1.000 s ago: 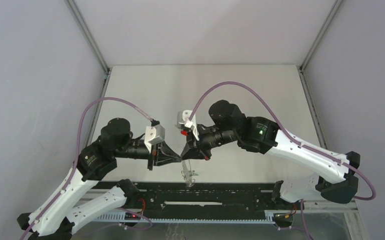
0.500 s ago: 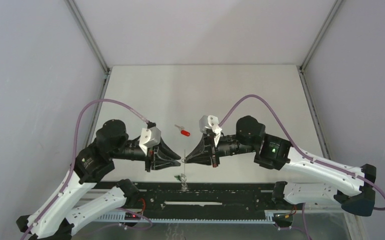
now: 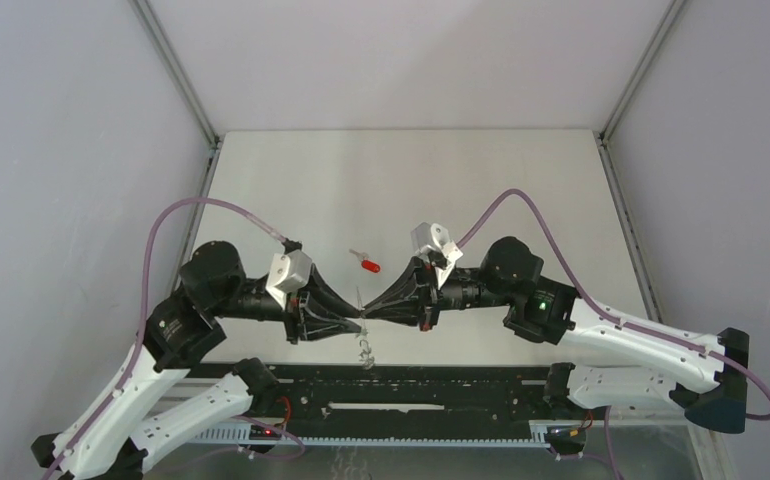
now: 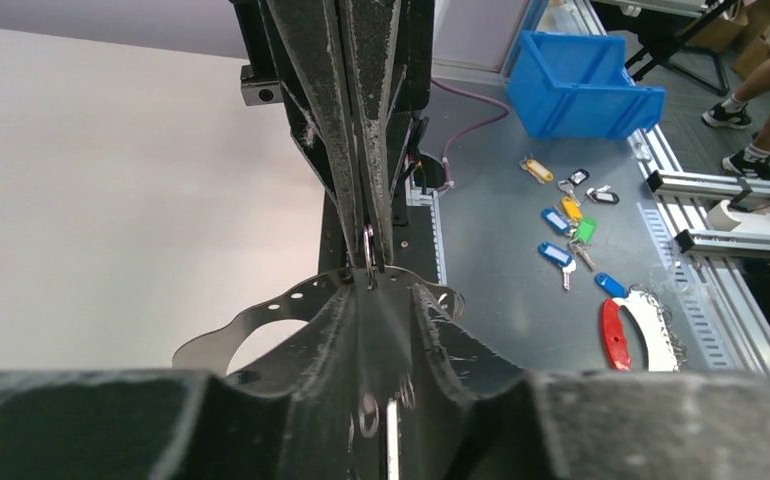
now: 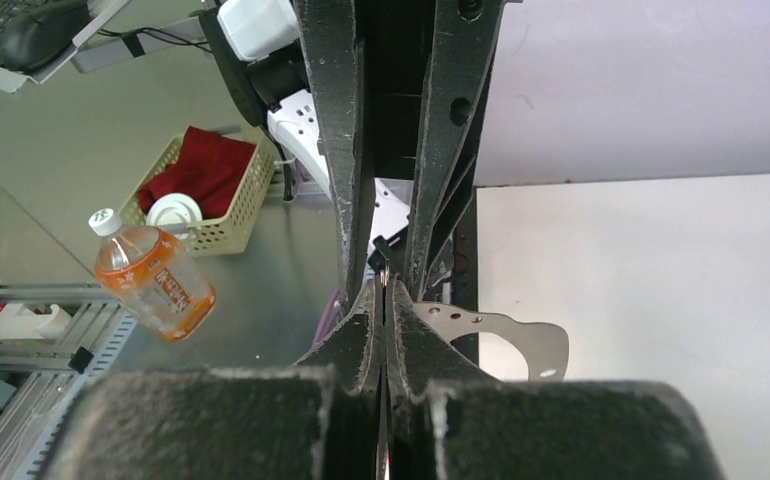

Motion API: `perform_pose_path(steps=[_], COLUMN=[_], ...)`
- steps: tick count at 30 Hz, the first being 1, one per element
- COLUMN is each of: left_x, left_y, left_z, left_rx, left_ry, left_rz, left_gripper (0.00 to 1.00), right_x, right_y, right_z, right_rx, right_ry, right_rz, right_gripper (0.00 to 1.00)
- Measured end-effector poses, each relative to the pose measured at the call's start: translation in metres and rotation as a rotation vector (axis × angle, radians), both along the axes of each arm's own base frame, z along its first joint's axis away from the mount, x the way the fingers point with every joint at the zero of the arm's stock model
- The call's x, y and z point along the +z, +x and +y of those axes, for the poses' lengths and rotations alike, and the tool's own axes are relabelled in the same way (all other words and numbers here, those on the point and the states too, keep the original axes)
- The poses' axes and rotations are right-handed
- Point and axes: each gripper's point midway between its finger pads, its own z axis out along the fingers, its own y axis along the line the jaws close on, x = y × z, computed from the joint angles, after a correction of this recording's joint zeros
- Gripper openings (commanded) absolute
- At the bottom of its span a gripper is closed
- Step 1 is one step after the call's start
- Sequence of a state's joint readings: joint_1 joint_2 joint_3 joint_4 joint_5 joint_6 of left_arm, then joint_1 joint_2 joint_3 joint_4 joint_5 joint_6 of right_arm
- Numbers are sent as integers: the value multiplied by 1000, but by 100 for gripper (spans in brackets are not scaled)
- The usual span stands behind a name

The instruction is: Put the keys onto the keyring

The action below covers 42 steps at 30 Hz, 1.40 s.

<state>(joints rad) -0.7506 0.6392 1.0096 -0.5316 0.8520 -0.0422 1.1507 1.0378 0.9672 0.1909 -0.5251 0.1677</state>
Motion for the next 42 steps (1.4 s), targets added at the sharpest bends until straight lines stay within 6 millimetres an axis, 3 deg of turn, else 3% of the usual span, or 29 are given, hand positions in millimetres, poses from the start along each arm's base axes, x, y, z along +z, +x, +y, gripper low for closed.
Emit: perform_pose_path(steps=[4, 8, 10, 21, 23, 24, 28, 30, 35, 42], left_x=[3, 5, 5, 8, 7, 7, 5, 1, -12, -19], left_y=[0, 3, 4, 2, 1, 1, 4, 9, 21, 27], left_z=[1, 0, 0, 2, 2, 2, 4, 5, 14, 21], left_rx=[8, 23, 29, 32, 33, 34, 43, 58, 98, 104], left_ry=[-10, -17, -18, -26, -25, -24, -17, -2, 55, 117], left_rz=[-5, -9, -6, -4, 0, 0, -28, -77, -260, -520], left_gripper=[21, 29, 28, 1, 0, 0, 0, 0, 0, 0], right_x=[4, 5, 4, 5, 5, 5, 4, 1, -4, 13], right_y=[-2, -5, -6, -5, -5, -5, -4, -4, -2, -5], right_z=[1, 3, 3, 7, 7, 7, 8, 8, 5, -14], right_rx=[5, 16, 18, 9, 8, 8, 3, 2, -22, -39], right_ry=[14, 20, 20, 28, 28, 28, 24, 16, -1, 36], right_rz=[-2, 0, 4, 8, 9, 9, 6, 5, -21, -96], right_gripper=[0, 0, 0, 0, 0, 1, 26, 33, 38, 49])
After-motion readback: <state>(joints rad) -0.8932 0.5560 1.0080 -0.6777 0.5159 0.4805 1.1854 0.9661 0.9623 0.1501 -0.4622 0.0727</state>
